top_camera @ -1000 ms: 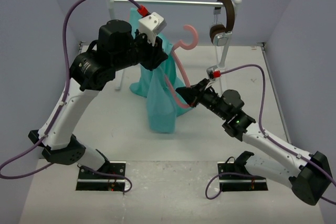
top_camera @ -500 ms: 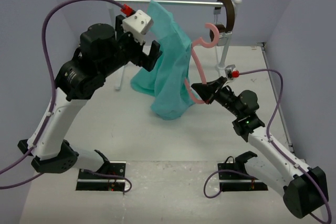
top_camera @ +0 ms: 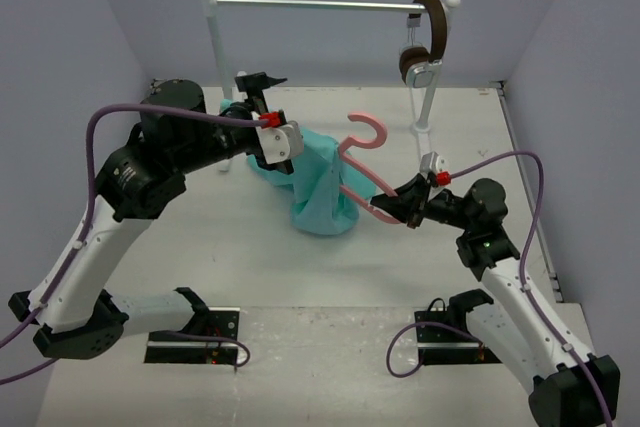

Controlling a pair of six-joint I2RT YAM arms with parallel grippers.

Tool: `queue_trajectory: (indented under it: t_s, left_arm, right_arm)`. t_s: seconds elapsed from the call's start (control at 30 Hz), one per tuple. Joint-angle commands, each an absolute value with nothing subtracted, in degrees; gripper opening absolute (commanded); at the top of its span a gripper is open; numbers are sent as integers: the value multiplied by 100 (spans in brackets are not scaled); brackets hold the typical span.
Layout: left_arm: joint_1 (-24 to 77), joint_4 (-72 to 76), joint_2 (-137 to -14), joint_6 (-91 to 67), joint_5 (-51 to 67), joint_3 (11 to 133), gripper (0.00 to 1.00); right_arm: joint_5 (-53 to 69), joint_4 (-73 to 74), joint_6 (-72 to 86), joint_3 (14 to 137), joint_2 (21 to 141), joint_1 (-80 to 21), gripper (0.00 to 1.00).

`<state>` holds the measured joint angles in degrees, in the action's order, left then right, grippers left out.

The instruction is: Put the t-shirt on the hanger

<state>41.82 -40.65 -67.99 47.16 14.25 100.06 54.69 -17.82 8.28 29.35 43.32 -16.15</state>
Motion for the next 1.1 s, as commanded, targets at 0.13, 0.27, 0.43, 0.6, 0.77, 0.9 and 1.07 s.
queue_trajectory:
  t_s: [0.13,0.27,0.43,0.6,0.77,0.9,1.07]
  left_arm:
    - [4192,-5264,-6749,4746,2921,9618,89]
    - [4192,-5239,-6715,4498,2862,9250,73]
    - [4192,-5104,-6803,4298,2533,9127,45]
    - [4192,-5038,-6724,4155,2698,9195,0]
    - [4192,-4946,-6487,4100,3033,9073,0]
    - [4192,-4642,-6387,3700,2767,8841,0]
    - [4192,-4403,-6223,3334,1851,8459,0]
  right_arm:
    - [6124,-1679,44,3402,4131,-1582,0]
    - [6394,-1673,-193,3454,4032,-1573,0]
    - [6688,-1488,-473,3521,3922,-1573,0]
    - [6529,-1223,-628,3661,4051,-1573,0]
    - [6469,-1362,-504,3829,4209,-1573,1]
    - [6039,-1547,85,3983,4403,-1573,28]
    - [3458,-347,1401,4378,4226,-1565,82]
